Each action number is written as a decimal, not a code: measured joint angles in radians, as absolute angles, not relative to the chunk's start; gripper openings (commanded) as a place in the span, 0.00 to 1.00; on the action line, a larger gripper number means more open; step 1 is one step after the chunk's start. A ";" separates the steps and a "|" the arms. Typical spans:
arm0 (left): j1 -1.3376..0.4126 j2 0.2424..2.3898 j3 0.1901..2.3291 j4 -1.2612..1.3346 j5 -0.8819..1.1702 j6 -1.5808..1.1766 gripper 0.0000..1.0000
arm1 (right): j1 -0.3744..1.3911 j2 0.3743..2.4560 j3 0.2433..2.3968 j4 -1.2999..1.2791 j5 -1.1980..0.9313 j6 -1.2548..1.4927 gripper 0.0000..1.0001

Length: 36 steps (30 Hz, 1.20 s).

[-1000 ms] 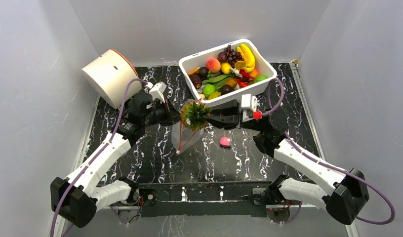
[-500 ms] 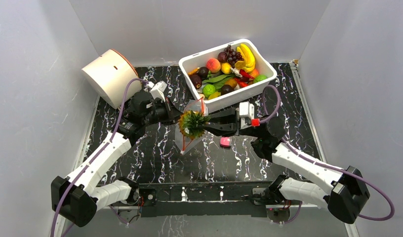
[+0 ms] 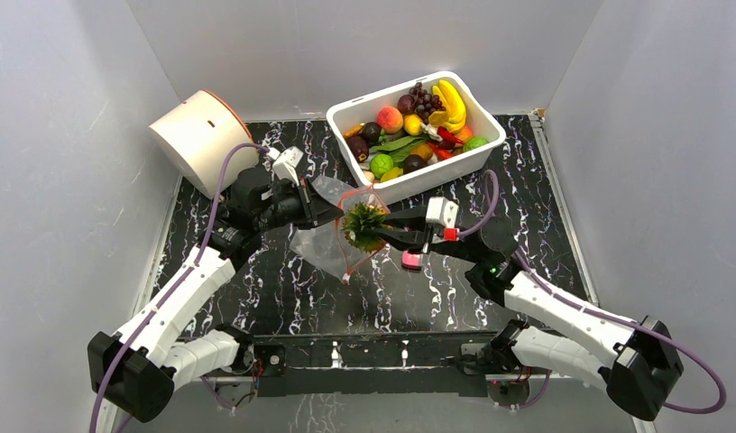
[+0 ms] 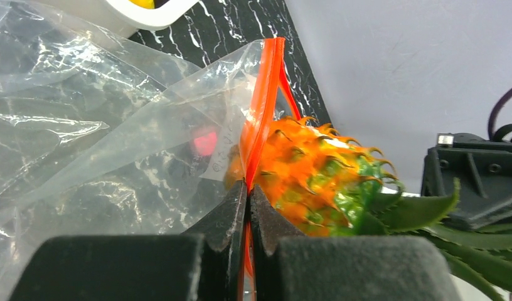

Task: Place the food in the zip-top bag and seal the zipper
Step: Place the fake fruit in the zipper food storage bag.

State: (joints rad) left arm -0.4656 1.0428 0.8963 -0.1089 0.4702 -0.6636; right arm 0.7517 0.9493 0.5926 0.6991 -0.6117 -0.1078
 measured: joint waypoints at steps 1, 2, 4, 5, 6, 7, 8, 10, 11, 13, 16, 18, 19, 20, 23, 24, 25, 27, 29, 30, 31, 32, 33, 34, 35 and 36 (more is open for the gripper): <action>-0.466 1.043 0.896 -0.105 0.477 -0.667 0.00 | 0.752 0.950 0.588 0.699 -0.607 -0.109 0.02; -0.466 1.043 0.896 -0.102 0.484 -0.671 0.00 | 0.752 0.951 0.584 0.701 -0.602 -0.107 0.01; -0.466 1.043 0.896 -0.097 0.492 -0.677 0.00 | 0.752 0.956 0.574 0.718 -0.599 -0.096 0.02; -0.466 1.043 0.896 -0.094 0.495 -0.682 0.00 | 0.752 0.962 0.570 0.736 -0.598 -0.082 0.02; -0.466 1.043 0.896 -0.091 0.498 -0.685 0.00 | 0.752 0.967 0.565 0.762 -0.596 -0.067 0.02; -0.466 1.043 0.896 -0.089 0.499 -0.690 0.00 | 0.752 0.971 0.558 0.793 -0.594 -0.046 0.02; -0.466 1.043 0.896 -0.086 0.502 -0.694 0.00 | 0.752 0.974 0.552 0.819 -0.592 -0.030 0.02; -0.466 1.043 0.896 -0.076 0.508 -0.706 0.00 | 0.752 0.980 0.536 0.893 -0.583 0.010 0.01; -0.466 1.043 0.896 -0.070 0.511 -0.714 0.00 | 0.752 0.982 0.528 0.929 -0.578 0.030 0.02; -0.466 1.043 0.896 -0.055 0.517 -0.728 0.00 | 0.752 0.987 0.517 0.988 -0.572 0.059 0.02; -0.466 1.043 0.896 -0.038 0.531 -0.753 0.00 | 0.752 0.989 0.506 1.042 -0.572 0.080 0.02; -0.466 1.043 0.896 -0.023 0.541 -0.770 0.00 | 0.752 0.987 0.493 1.063 -0.571 0.076 0.03; -0.466 1.043 0.896 -0.017 0.546 -0.779 0.00 | 0.752 0.986 0.485 1.068 -0.570 0.072 0.03; -0.466 1.043 0.896 -0.008 0.554 -0.789 0.00 | 0.752 0.983 0.475 1.068 -0.571 0.063 0.03; -0.466 1.042 0.896 0.010 0.570 -0.812 0.00 | 0.752 0.970 0.447 1.055 -0.570 0.035 0.03; -0.466 1.042 0.896 0.016 0.577 -0.819 0.00 | 0.752 0.967 0.440 1.048 -0.571 0.025 0.03; -0.466 1.042 0.896 0.021 0.582 -0.825 0.00 | 0.752 0.966 0.437 1.042 -0.571 0.017 0.03; -0.466 1.042 0.896 0.030 0.591 -0.836 0.00 | 0.752 0.965 0.432 1.029 -0.573 0.001 0.03; -0.466 1.042 0.896 0.039 0.598 -0.846 0.00 | 0.752 0.965 0.429 1.019 -0.574 -0.008 0.03; -0.466 1.042 0.896 0.044 0.601 -0.850 0.00 | 0.752 0.966 0.427 1.013 -0.574 -0.013 0.03; -0.466 1.042 0.896 0.048 0.604 -0.853 0.00 | 0.752 0.966 0.427 1.010 -0.574 -0.019 0.03; -0.466 1.042 0.896 0.052 0.607 -0.855 0.00 | 0.752 0.966 0.427 1.009 -0.573 -0.024 0.02; -0.466 1.042 0.896 0.055 0.610 -0.858 0.00 | 0.752 0.966 0.426 1.011 -0.571 -0.027 0.02; -0.466 1.042 0.896 0.058 0.612 -0.862 0.00 | 0.752 0.969 0.422 1.023 -0.568 -0.028 0.02; -0.466 1.042 0.894 0.064 0.615 -0.866 0.00 | 0.752 0.971 0.418 1.036 -0.566 -0.029 0.02; -0.466 1.042 0.891 0.071 0.619 -0.870 0.00 | 0.752 0.974 0.410 1.053 -0.563 -0.029 0.02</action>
